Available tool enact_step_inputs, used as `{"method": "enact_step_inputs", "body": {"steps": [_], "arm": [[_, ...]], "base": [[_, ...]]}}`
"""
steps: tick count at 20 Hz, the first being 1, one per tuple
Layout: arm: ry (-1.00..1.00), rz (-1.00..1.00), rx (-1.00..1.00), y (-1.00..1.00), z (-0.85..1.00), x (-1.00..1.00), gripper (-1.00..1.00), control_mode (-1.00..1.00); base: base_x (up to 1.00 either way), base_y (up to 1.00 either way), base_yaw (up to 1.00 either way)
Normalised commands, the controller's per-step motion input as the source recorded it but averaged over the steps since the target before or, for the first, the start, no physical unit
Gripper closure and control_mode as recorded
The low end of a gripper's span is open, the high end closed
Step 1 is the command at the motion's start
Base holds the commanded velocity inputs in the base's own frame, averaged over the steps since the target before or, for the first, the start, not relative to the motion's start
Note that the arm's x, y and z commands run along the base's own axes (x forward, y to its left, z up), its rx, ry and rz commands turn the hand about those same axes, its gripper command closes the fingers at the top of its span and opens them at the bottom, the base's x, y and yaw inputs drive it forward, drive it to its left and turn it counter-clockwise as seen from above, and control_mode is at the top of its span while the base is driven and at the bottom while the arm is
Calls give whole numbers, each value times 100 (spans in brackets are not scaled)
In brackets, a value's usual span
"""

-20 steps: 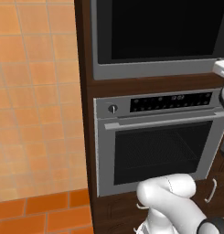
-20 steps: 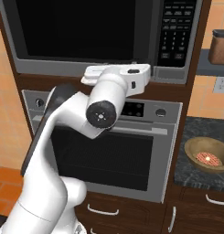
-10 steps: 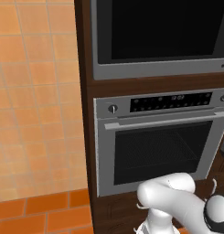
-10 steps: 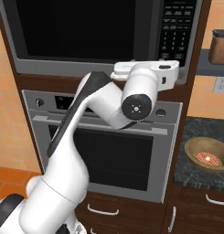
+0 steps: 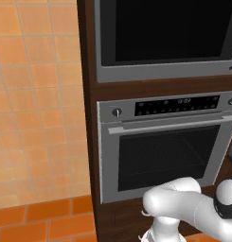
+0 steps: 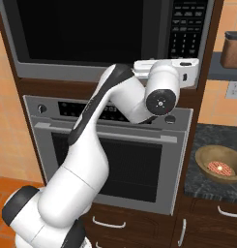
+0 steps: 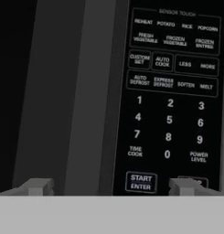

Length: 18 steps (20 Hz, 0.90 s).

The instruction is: Open the microwave, place the bowl with waffle inside the microwave, then close the microwave door and turn it on.

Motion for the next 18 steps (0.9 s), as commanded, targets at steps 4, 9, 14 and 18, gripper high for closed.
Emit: {"method": "enact_step_inputs", "body": {"steps": [4,9,14,18], "arm": [[1,0,0,3,0,4,-100,-100],[0,0,-1,25,9,0,-100,-100],[16,0,0,20,0,7,-100,-100],[12,0,0,0,0,8,-100,-100]], "base": [[0,0,0],[0,0,0],[0,0,0],[0,0,0]]}}
